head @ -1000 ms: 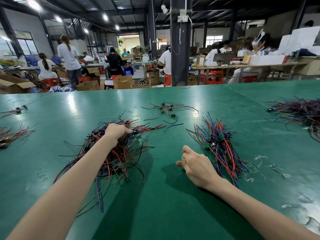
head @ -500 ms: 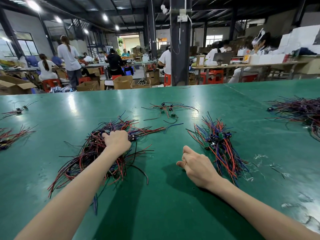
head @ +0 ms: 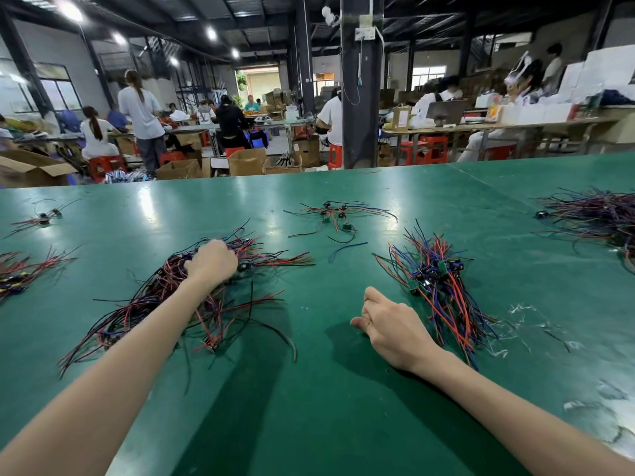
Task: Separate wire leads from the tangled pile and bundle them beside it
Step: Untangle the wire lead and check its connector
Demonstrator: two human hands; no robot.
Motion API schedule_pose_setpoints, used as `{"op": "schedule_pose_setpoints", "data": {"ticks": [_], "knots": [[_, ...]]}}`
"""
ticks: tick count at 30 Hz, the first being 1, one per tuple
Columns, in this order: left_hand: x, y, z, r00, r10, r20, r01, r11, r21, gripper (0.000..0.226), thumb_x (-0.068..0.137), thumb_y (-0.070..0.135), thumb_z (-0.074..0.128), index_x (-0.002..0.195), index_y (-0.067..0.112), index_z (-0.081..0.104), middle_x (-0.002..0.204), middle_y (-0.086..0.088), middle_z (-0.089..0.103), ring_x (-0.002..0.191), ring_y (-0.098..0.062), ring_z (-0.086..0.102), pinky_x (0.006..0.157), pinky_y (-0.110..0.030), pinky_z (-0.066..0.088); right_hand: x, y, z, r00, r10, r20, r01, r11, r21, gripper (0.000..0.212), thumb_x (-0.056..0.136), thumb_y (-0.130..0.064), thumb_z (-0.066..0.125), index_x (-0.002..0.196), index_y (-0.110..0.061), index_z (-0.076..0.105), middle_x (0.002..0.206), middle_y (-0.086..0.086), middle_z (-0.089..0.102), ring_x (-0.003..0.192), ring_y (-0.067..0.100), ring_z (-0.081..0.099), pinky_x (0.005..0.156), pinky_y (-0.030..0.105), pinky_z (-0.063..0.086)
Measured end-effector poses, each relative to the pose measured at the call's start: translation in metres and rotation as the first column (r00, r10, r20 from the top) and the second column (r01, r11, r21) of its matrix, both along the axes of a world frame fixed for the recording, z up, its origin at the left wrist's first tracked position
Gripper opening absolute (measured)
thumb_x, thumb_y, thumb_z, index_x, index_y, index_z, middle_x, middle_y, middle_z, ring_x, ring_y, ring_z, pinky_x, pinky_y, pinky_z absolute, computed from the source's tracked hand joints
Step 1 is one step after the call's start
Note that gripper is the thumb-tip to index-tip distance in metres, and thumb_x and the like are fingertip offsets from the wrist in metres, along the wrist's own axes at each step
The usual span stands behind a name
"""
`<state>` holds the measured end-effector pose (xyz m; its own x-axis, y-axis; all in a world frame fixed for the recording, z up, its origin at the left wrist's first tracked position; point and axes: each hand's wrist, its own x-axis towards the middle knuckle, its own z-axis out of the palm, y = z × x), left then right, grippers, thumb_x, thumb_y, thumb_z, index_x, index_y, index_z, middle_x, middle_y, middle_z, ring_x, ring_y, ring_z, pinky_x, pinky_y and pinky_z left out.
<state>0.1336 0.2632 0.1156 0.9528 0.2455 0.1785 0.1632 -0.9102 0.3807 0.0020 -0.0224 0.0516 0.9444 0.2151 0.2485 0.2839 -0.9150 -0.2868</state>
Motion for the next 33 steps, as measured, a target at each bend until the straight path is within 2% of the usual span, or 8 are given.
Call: {"op": "schedule_pose_setpoints", "data": {"ticks": [5, 11, 13, 16, 20, 25, 29, 33], "knots": [[-0.001, -0.019, 0.028, 0.959, 0.005, 0.282, 0.064, 0.97, -0.236, 0.024, 0.098, 0.013, 0.043, 0.104, -0.009, 0.051, 0.103, -0.025, 0.061, 0.096, -0.038, 0.057, 0.074, -0.037, 0.043, -0.001, 0.0, 0.001, 1.0, 0.007, 0.003, -0.007, 1.0, 0.006, 0.035, 0.098, -0.04, 0.046, 0.078, -0.011, 0.048, 0.094, -0.004, 0.04, 0.071, 0.035, 0.055, 0.064, 0.043, 0.04], [-0.021, -0.046, 0.073, 0.858, 0.001, 0.514, 0.248, 0.875, -0.416, 0.012, 0.1, 0.017, 0.04, 0.103, 0.006, 0.045, 0.099, -0.013, 0.064, 0.087, -0.026, 0.063, 0.079, -0.043, 0.05, 0.0, 0.0, 0.0, 1.0, 0.009, 0.008, -0.009, 1.0, 0.029, 0.034, 0.098, -0.039, 0.047, 0.075, -0.014, 0.044, 0.09, -0.007, 0.037, 0.07, 0.033, 0.055, 0.064, 0.041, 0.04], [-0.033, -0.06, 0.078, 0.879, -0.045, 0.474, 0.373, 0.684, -0.627, 0.009, 0.101, 0.015, 0.04, 0.101, 0.007, 0.044, 0.099, -0.014, 0.062, 0.074, -0.021, 0.062, 0.075, -0.039, 0.052, 0.001, 0.0, 0.0, 1.0, 0.006, 0.014, -0.007, 0.999, 0.052, 0.034, 0.097, -0.039, 0.048, 0.074, -0.015, 0.042, 0.088, -0.009, 0.035, 0.071, 0.032, 0.054, 0.063, 0.037, 0.036], [-0.055, -0.083, 0.068, 0.933, -0.204, 0.295, 0.333, 0.185, -0.925, 0.013, 0.101, 0.01, 0.037, 0.105, 0.003, 0.048, 0.095, -0.015, 0.061, 0.068, -0.02, 0.061, 0.062, -0.03, 0.057, 0.002, -0.001, 0.0, 1.0, -0.012, 0.022, 0.009, 0.994, 0.107, 0.035, 0.095, -0.04, 0.052, 0.071, -0.017, 0.04, 0.084, -0.008, 0.035, 0.069, 0.028, 0.05, 0.063, 0.034, 0.034], [-0.072, -0.097, 0.038, 0.916, -0.341, 0.212, 0.183, -0.114, -0.976, 0.021, 0.102, 0.007, 0.033, 0.116, 0.002, 0.049, 0.095, -0.014, 0.063, 0.069, -0.02, 0.064, 0.058, -0.029, 0.058, 0.0, -0.001, 0.001, 0.999, -0.036, 0.04, 0.03, 0.987, 0.157, 0.04, 0.092, -0.038, 0.058, 0.064, -0.021, 0.034, 0.078, -0.006, 0.035, 0.064, 0.023, 0.044, 0.063, 0.032, 0.032], [-0.079, -0.104, 0.015, 0.863, -0.439, 0.25, 0.173, -0.208, -0.963, 0.025, 0.101, 0.005, 0.034, 0.107, 0.006, 0.058, 0.095, -0.009, 0.067, 0.071, -0.019, 0.065, 0.059, -0.029, 0.057, 0.001, -0.001, 0.001, 0.997, -0.036, 0.068, 0.024, 0.986, 0.164, 0.03, 0.091, -0.034, 0.059, 0.075, -0.018, 0.04, 0.08, -0.007, 0.039, 0.069, 0.023, 0.046, 0.065, 0.034, 0.038], [-0.085, -0.11, -0.003, 0.843, -0.469, 0.264, 0.165, -0.242, -0.956, 0.027, 0.099, 0.004, 0.036, 0.108, 0.005, 0.061, 0.1, -0.007, 0.068, 0.07, -0.017, 0.068, 0.06, -0.027, 0.057, 0.002, -0.002, 0.0, 0.995, -0.031, 0.092, 0.013, 0.982, 0.191, 0.016, 0.09, -0.027, 0.059, 0.088, -0.016, 0.048, 0.09, -0.003, 0.057, 0.081, 0.024, 0.054, 0.072, 0.038, 0.045], [-0.095, -0.116, -0.02, 0.829, -0.5, 0.249, 0.149, -0.231, -0.961, 0.028, 0.098, 0.001, 0.036, 0.107, 0.004, 0.063, 0.108, -0.006, 0.066, 0.074, -0.019, 0.069, 0.063, -0.028, 0.058, 0.003, -0.003, 0.001, 0.997, -0.005, 0.072, -0.018, 0.949, 0.314, 0.007, 0.091, -0.017, 0.057, 0.097, -0.015, 0.058, 0.093, -0.004, 0.065, 0.071, 0.009, 0.052, 0.073, 0.033, 0.047]]}}
